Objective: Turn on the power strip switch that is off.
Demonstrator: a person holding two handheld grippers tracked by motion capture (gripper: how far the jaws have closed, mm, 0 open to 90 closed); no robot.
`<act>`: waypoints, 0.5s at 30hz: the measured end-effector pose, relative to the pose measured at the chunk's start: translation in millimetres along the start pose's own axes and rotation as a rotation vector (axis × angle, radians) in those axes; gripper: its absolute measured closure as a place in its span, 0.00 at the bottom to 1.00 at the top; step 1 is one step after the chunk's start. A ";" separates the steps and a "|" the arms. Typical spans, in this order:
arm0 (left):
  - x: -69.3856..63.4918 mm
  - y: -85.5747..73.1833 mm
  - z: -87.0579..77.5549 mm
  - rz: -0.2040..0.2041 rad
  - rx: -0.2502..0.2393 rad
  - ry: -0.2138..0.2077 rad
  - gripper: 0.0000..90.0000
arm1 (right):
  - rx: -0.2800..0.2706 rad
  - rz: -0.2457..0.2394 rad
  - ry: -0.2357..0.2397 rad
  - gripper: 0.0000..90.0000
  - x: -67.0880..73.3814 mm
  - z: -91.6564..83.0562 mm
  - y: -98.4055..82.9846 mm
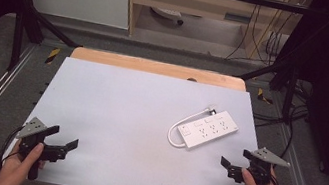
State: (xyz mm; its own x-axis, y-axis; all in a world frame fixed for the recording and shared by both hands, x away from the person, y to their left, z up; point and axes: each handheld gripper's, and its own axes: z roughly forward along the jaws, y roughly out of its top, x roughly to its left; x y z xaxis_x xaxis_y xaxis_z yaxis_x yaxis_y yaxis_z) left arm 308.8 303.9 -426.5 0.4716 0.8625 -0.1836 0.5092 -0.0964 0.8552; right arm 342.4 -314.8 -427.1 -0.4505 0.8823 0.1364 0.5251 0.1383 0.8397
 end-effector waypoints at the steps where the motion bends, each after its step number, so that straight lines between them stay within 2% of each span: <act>1: 0.0 -0.1 -0.1 0.000 -0.001 0.001 0.07 | -0.003 -0.001 0.002 0.04 0.2 0.1 0.2; 10: 0.1 -0.7 0.8 -0.001 0.004 0.001 0.07 | -0.019 0.007 0.012 0.04 3.6 1.2 3.3; 15: -0.7 -0.9 1.3 0.005 0.008 -0.001 0.07 | -0.030 -0.004 0.012 0.04 5.5 -0.3 5.7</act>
State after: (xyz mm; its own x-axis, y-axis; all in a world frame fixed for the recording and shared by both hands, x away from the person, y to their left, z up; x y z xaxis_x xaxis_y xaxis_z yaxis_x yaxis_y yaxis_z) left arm 309.0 302.7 -427.8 0.4745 0.8617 -0.1800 0.5130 -0.1046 0.8520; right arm 342.7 -309.3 -421.4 -0.4613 0.8762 0.1396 0.5018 0.1279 0.8555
